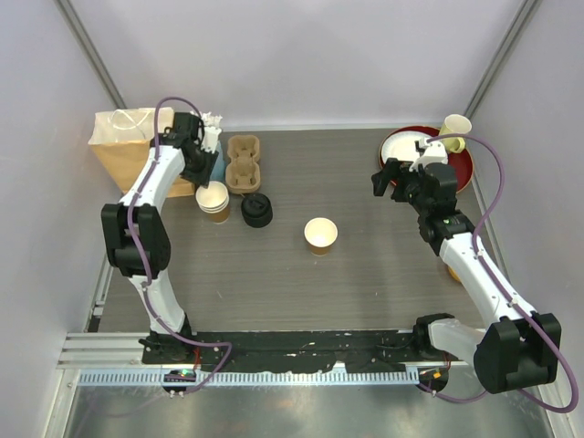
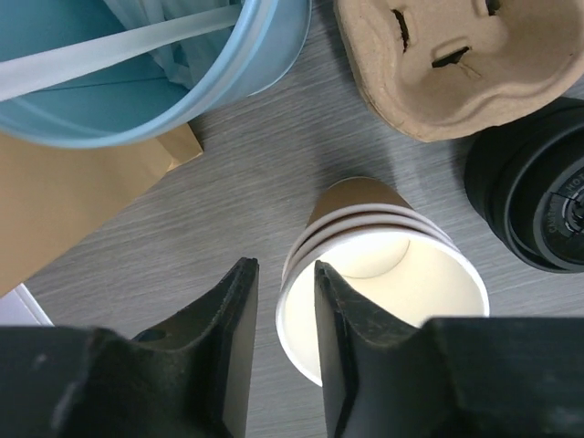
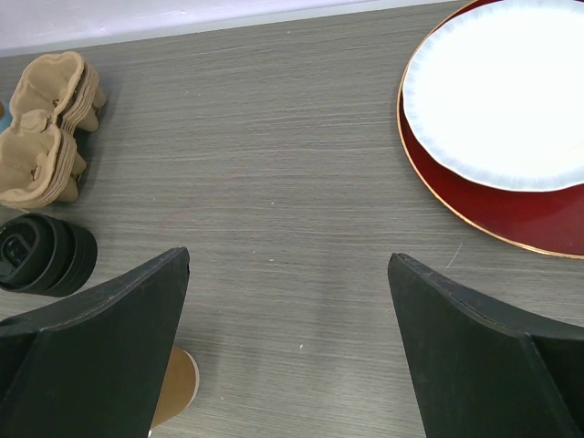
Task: Pack the takeout coffee
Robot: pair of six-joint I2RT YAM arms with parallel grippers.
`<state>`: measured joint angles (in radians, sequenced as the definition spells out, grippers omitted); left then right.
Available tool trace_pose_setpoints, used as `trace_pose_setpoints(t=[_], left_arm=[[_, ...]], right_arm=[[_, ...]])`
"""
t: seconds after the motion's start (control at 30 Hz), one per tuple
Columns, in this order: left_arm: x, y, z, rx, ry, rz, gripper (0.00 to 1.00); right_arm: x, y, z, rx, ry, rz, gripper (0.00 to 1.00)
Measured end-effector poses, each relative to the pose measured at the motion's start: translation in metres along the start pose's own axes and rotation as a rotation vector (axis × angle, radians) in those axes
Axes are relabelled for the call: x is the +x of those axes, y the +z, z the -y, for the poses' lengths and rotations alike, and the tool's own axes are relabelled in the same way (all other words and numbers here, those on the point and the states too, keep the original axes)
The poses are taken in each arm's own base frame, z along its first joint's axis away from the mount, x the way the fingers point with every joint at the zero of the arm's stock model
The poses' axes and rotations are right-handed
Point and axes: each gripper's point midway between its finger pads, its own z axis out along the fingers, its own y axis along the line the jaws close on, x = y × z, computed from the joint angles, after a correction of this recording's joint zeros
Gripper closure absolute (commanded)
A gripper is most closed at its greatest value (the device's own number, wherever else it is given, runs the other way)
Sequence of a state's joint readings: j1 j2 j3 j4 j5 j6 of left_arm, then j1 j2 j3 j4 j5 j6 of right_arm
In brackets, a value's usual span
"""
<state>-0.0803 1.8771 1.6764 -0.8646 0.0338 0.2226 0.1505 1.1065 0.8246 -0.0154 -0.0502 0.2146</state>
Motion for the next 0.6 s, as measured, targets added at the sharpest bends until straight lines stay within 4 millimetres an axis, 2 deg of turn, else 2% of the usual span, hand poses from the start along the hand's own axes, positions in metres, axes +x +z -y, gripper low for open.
trace_pose_setpoints(t=[0.13, 0.4, 0.6], left_arm=[[0.0028, 0.007, -0.0001, 0.001, -0.002, -0.018, 0.74], [0.0025, 0.007, -0.0006, -0.002, -0.001, -0.018, 0.98], [0.0008, 0.0039, -0.0003, -0.001, -0.001, -0.012, 1.0]], right_arm=[[0.0001, 0.0, 0.0, 0.0, 0.0, 0.0, 0.04], [0.0, 0.0, 0.0, 0.0, -0.001, 0.0, 0.04], [0.0, 0.0, 0.0, 0.0, -0.001, 0.0, 0.04]])
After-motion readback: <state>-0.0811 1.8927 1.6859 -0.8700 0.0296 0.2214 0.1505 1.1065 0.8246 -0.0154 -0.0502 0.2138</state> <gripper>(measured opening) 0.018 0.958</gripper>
